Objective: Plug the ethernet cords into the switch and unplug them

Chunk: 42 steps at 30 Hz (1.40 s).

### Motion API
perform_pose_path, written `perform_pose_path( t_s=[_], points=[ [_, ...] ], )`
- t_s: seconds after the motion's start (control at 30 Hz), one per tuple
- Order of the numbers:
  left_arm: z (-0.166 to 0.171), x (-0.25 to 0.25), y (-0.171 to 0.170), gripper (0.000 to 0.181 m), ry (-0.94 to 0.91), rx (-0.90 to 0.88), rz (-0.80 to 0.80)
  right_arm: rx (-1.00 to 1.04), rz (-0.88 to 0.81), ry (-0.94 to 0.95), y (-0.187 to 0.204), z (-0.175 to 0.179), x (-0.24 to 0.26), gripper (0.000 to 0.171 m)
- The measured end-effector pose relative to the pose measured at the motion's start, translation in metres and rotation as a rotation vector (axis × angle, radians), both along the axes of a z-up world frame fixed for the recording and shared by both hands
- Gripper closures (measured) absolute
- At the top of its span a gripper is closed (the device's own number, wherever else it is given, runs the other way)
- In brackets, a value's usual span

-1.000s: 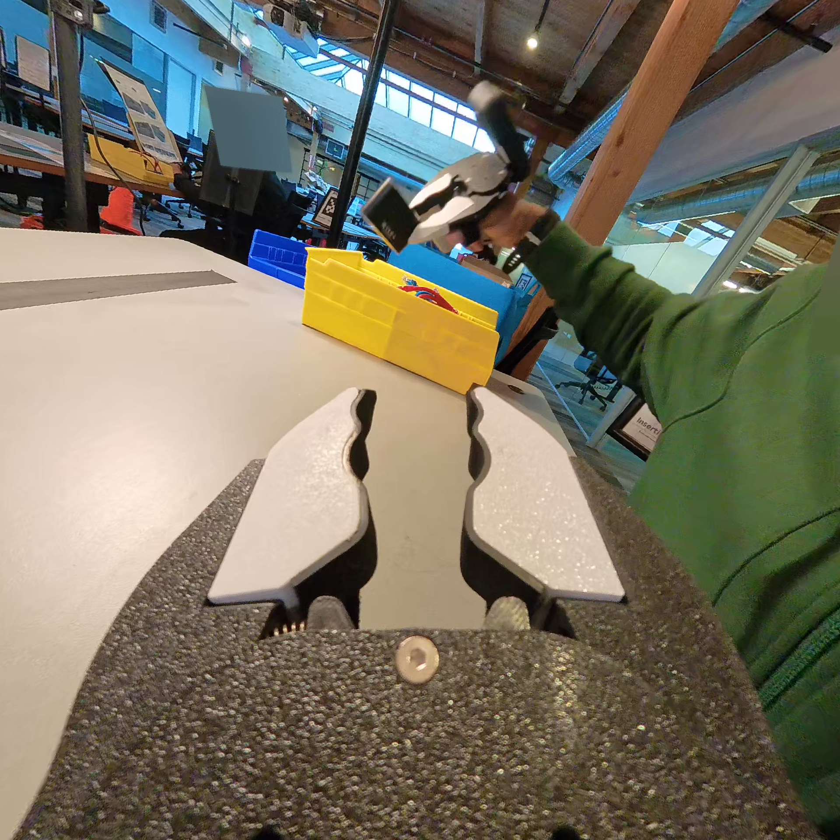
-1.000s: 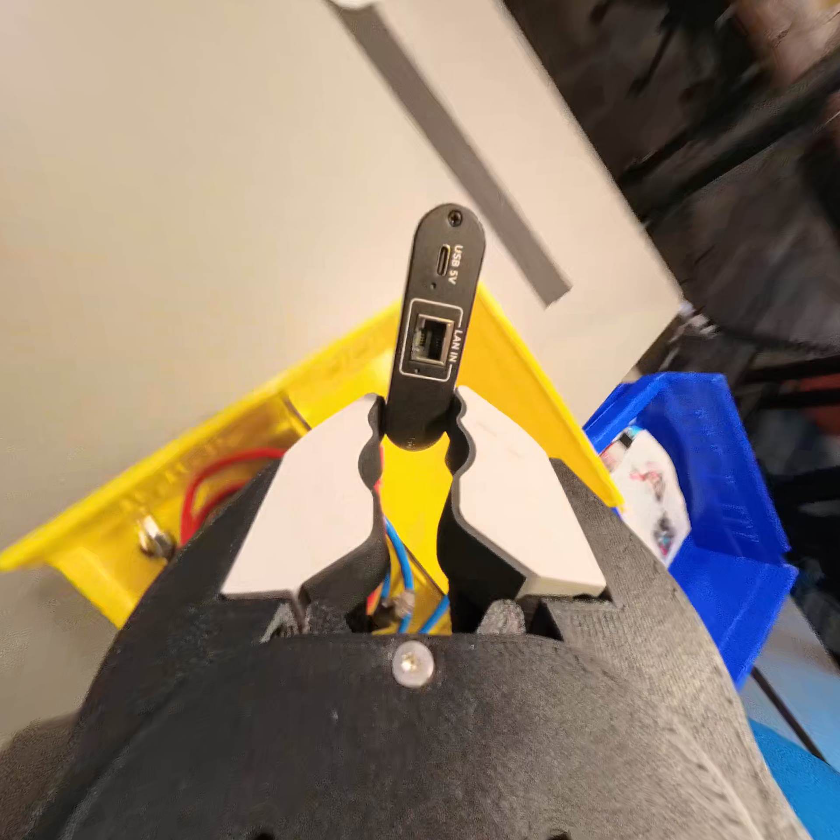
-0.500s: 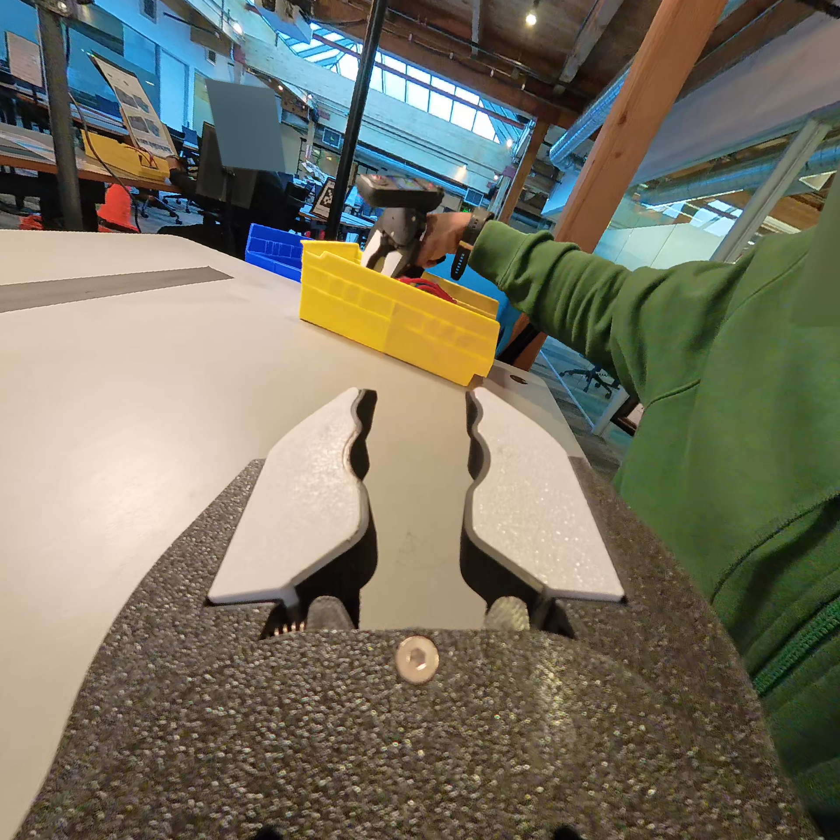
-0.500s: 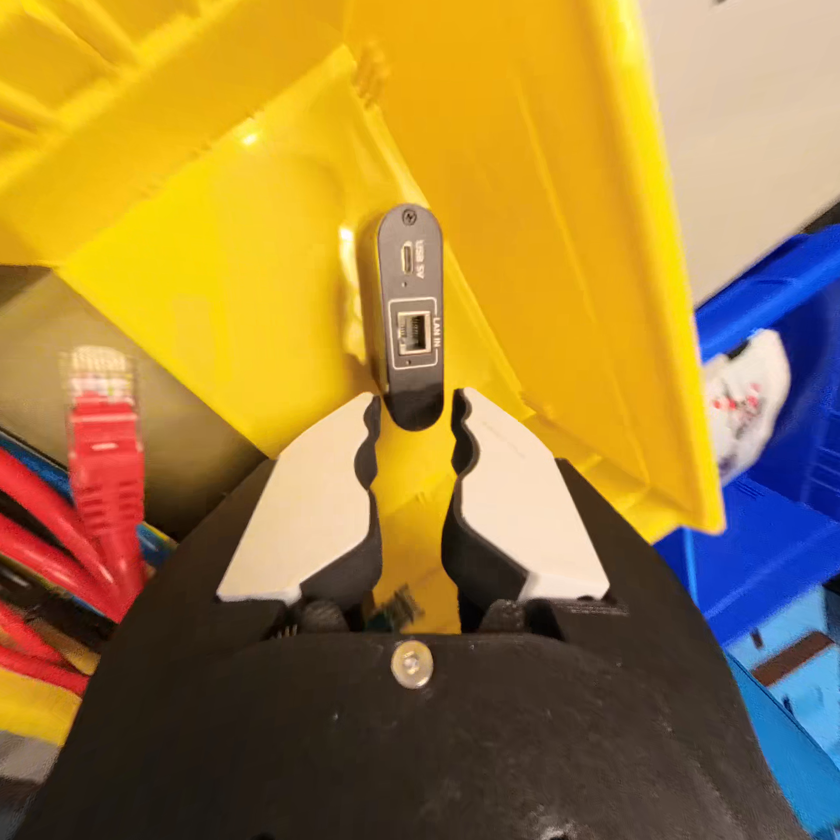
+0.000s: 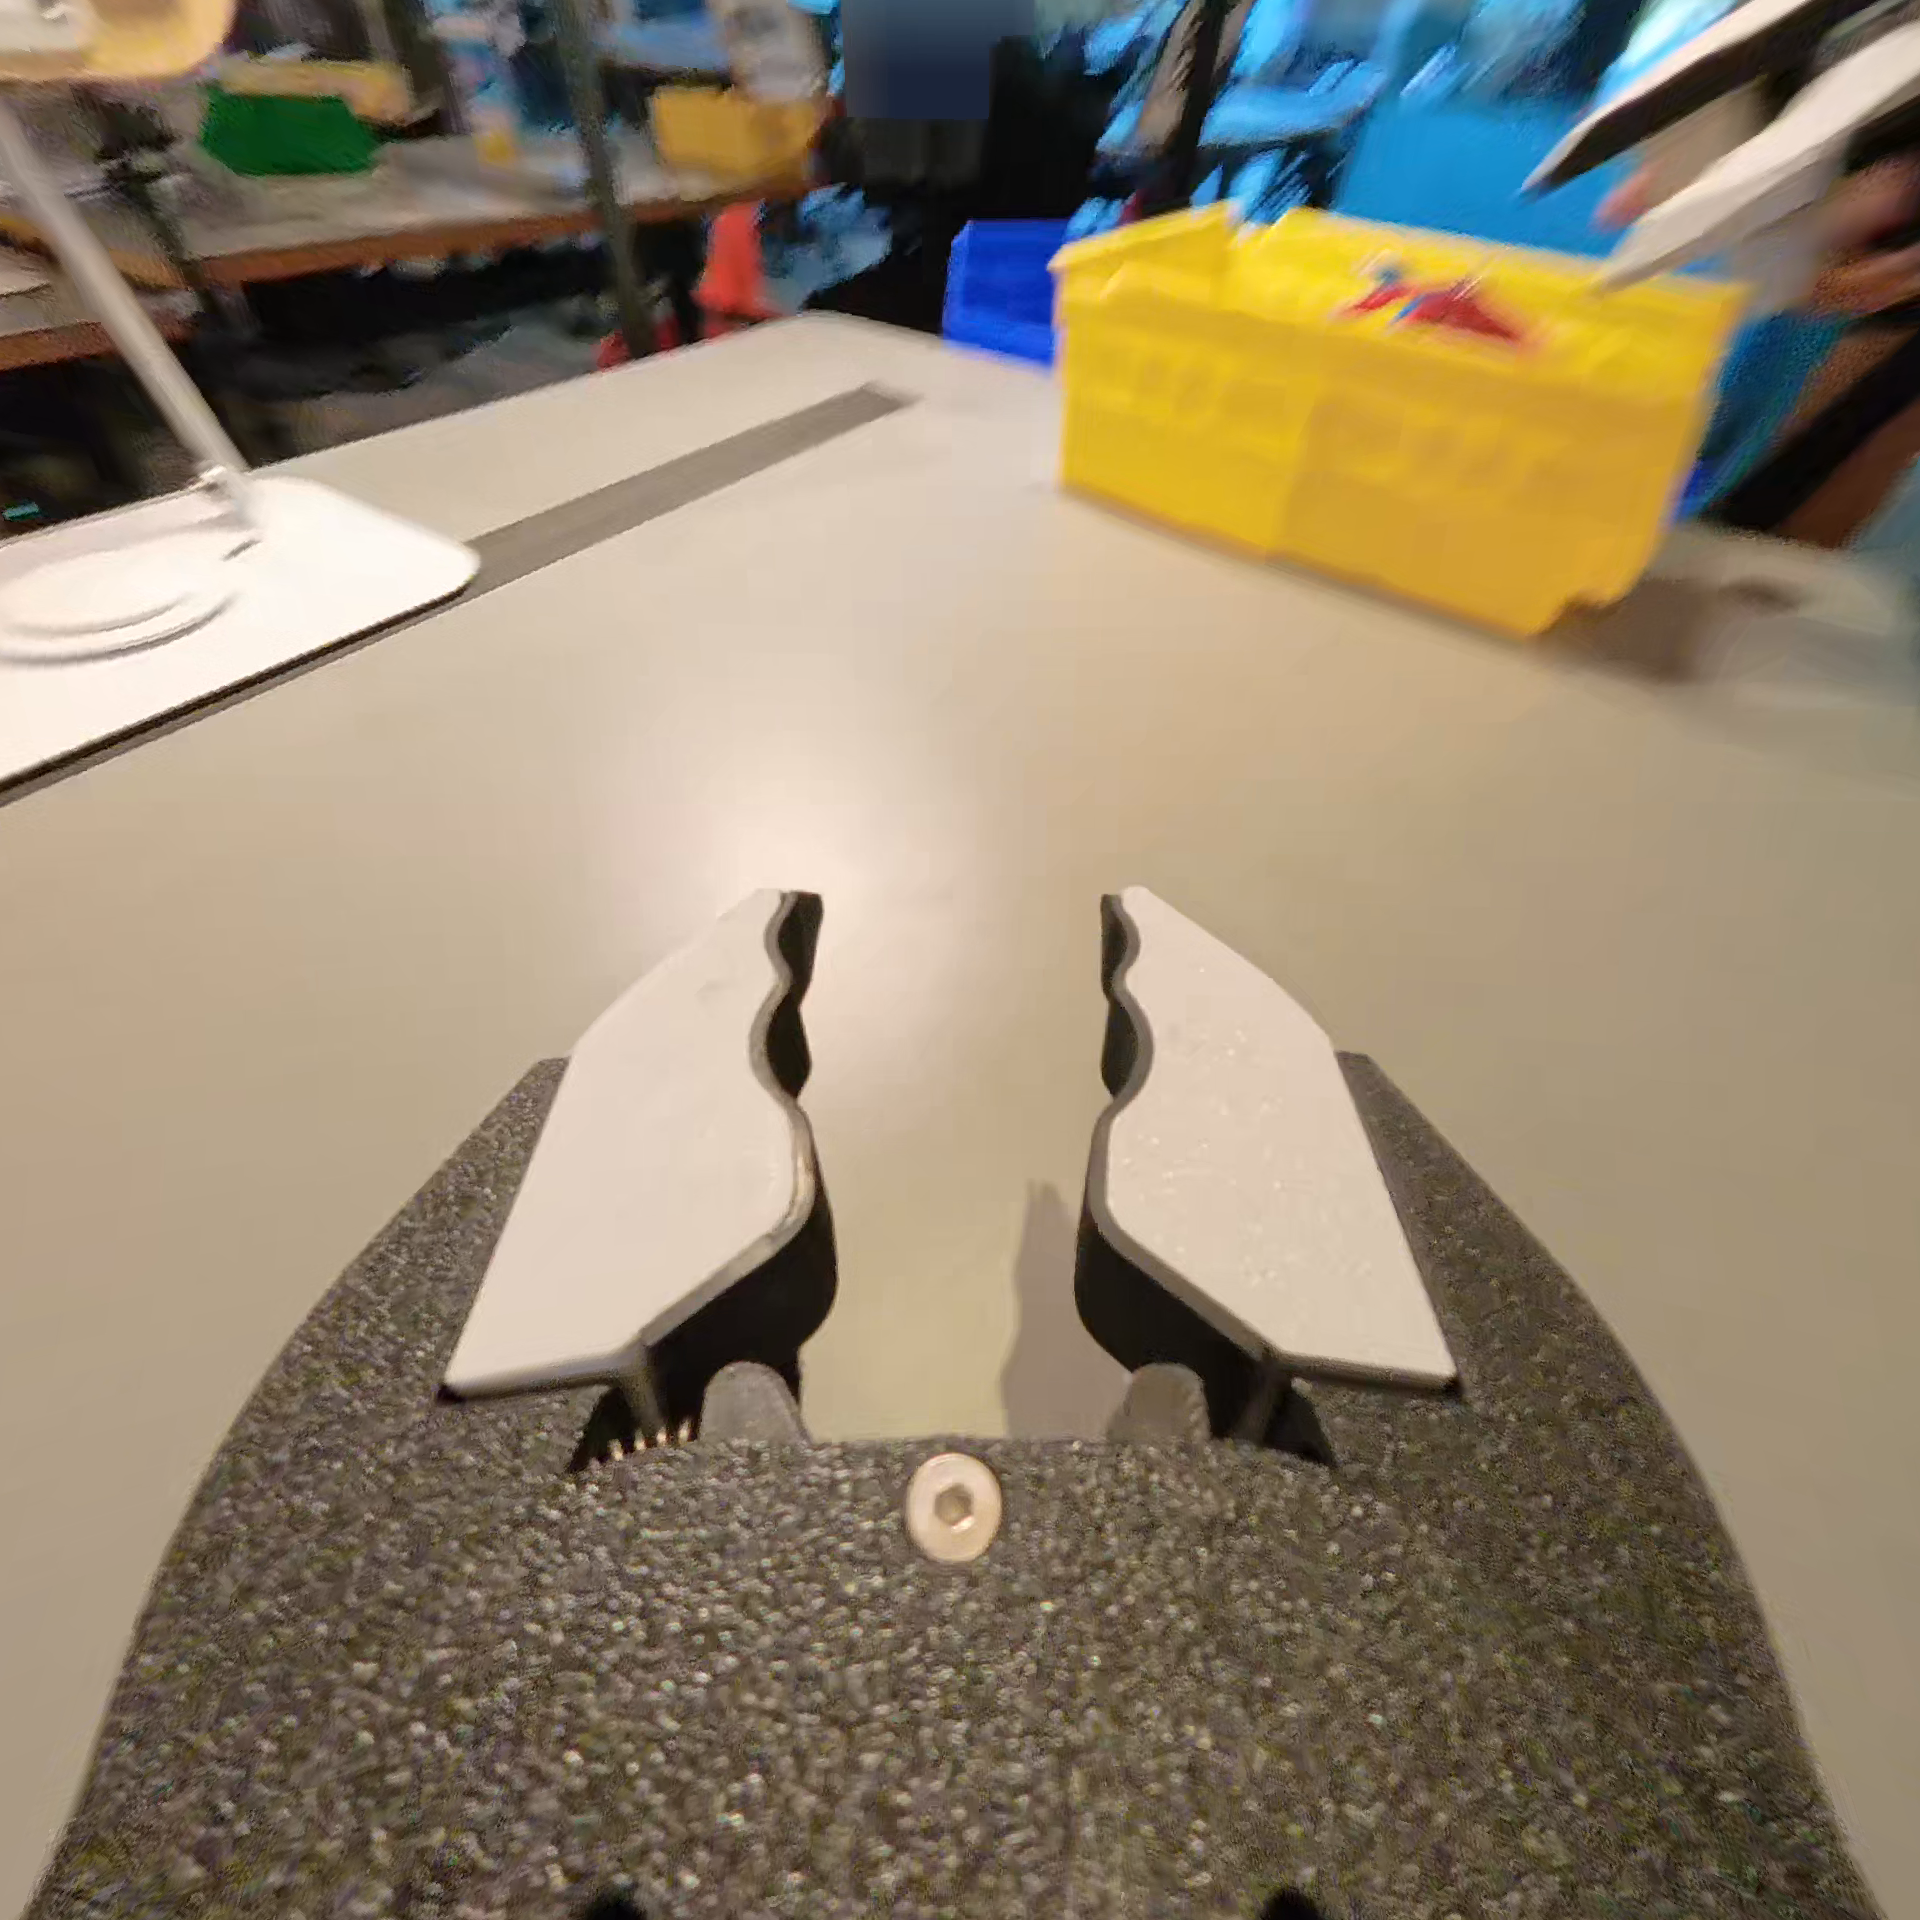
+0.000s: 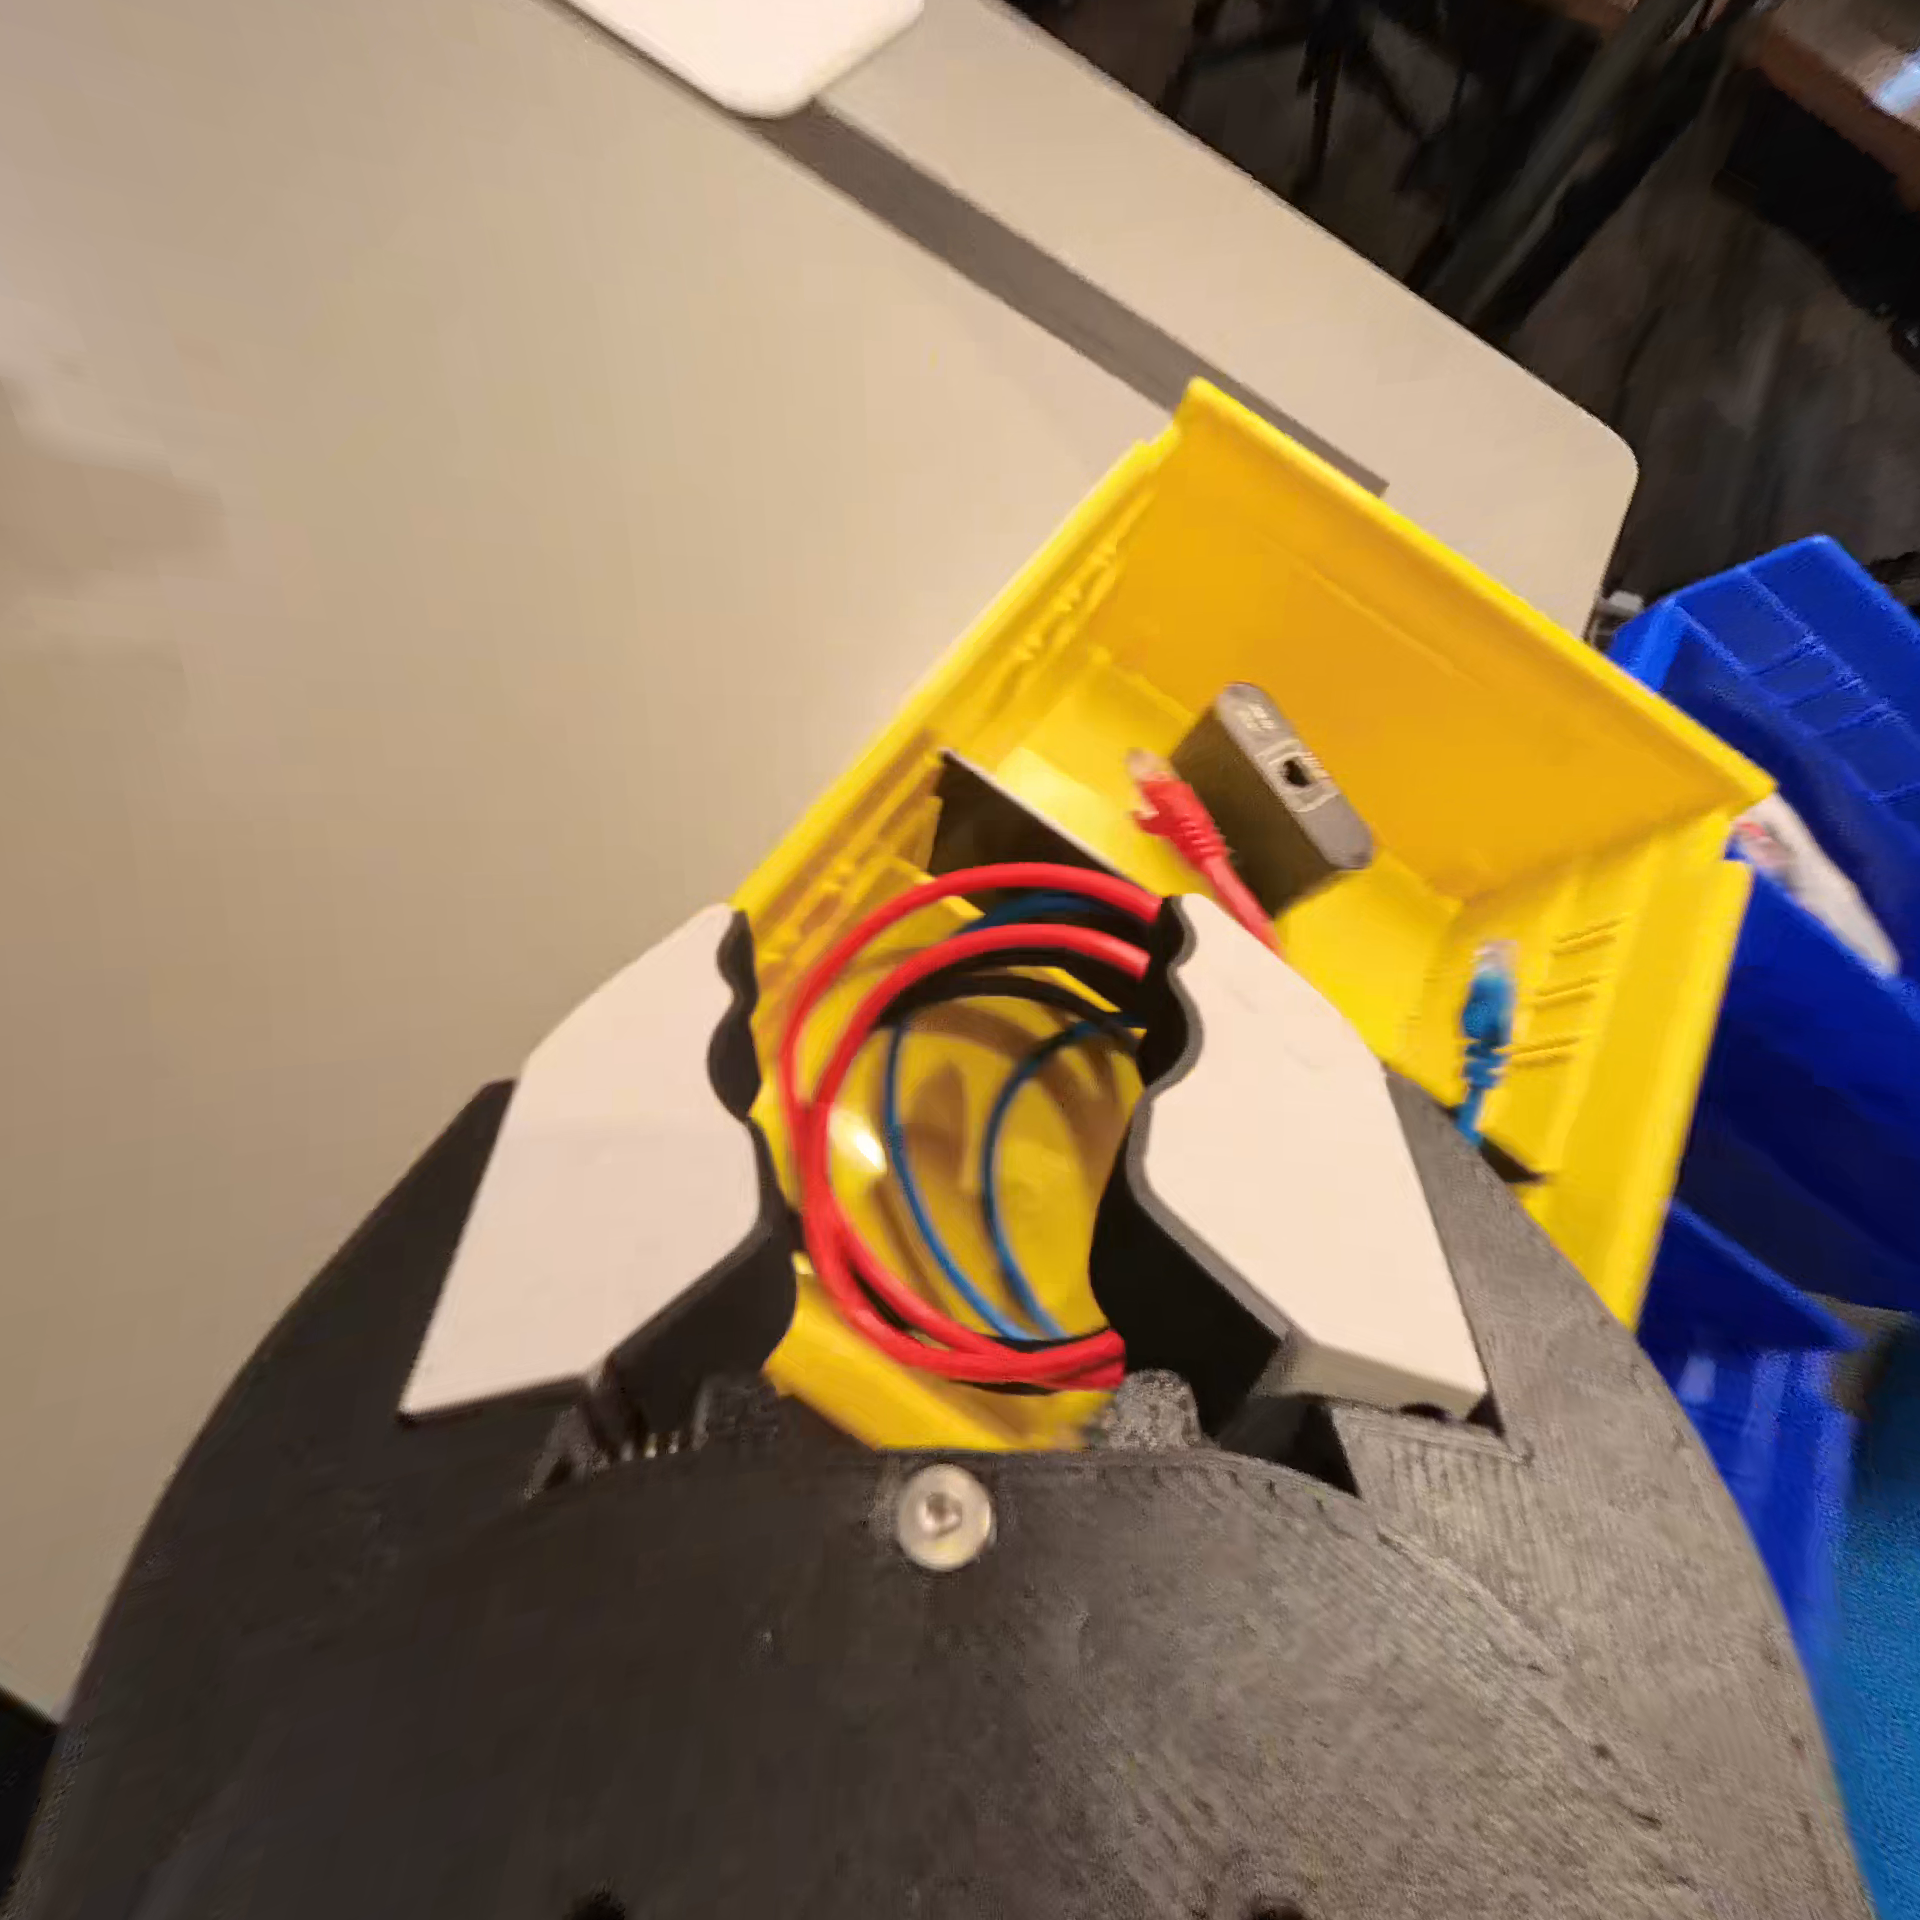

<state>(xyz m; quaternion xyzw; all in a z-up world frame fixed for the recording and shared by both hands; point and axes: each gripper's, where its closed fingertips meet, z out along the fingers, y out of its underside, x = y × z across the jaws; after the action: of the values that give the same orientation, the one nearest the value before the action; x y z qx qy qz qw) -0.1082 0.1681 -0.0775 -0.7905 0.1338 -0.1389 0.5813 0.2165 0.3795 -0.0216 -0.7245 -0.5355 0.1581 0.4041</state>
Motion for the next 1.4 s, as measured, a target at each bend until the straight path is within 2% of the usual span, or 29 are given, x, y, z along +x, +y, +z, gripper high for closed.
perform_pose_path(
  t_s=[0.1,0.23,0.43,0.57,0.63,0.8,0.9,1.03,1.17,1.27,1.4],
  points=[
    [-0.018,-0.010,0.000,0.116,0.140,-0.079,0.087,-0.024,-0.055,0.210,-0.040,-0.008,-0.001,0.081],
    [-0.025,-0.014,-0.010,0.110,0.216,-0.109,0.159,0.030,-0.158,0.389,-0.063,-0.021,-0.001,0.071],
    [-0.014,-0.034,-0.049,0.105,0.230,-0.043,0.321,0.076,-0.263,0.360,-0.057,-0.044,0.002,0.064],
    [0.000,-0.069,-0.096,0.100,0.233,0.034,0.538,0.166,-0.375,0.280,-0.045,-0.057,0.012,0.055],
    [0.008,-0.084,-0.124,0.099,0.229,0.083,0.630,0.169,-0.377,0.279,-0.045,-0.062,0.009,0.055],
    [0.018,-0.115,-0.191,0.098,0.301,0.088,0.817,0.176,-0.416,0.348,-0.041,-0.056,0.012,0.066],
    [0.035,-0.140,-0.229,0.099,0.323,0.126,0.947,0.218,-0.422,0.342,-0.043,-0.053,0.014,0.070],
    [0.038,-0.191,-0.264,0.098,0.289,0.074,1.115,0.290,-0.439,0.331,-0.045,-0.049,0.018,0.078],
    [0.024,-0.250,-0.287,0.096,0.259,-0.037,1.265,0.348,-0.453,0.285,-0.045,-0.049,0.017,0.089],
    [0.010,-0.279,-0.292,0.098,0.256,-0.111,1.302,0.416,-0.455,0.269,-0.046,-0.045,0.014,0.103],
    [0.004,-0.297,-0.285,0.117,0.312,-0.140,1.292,0.440,-0.482,0.237,-0.043,-0.046,0.014,0.126]
  ],
)
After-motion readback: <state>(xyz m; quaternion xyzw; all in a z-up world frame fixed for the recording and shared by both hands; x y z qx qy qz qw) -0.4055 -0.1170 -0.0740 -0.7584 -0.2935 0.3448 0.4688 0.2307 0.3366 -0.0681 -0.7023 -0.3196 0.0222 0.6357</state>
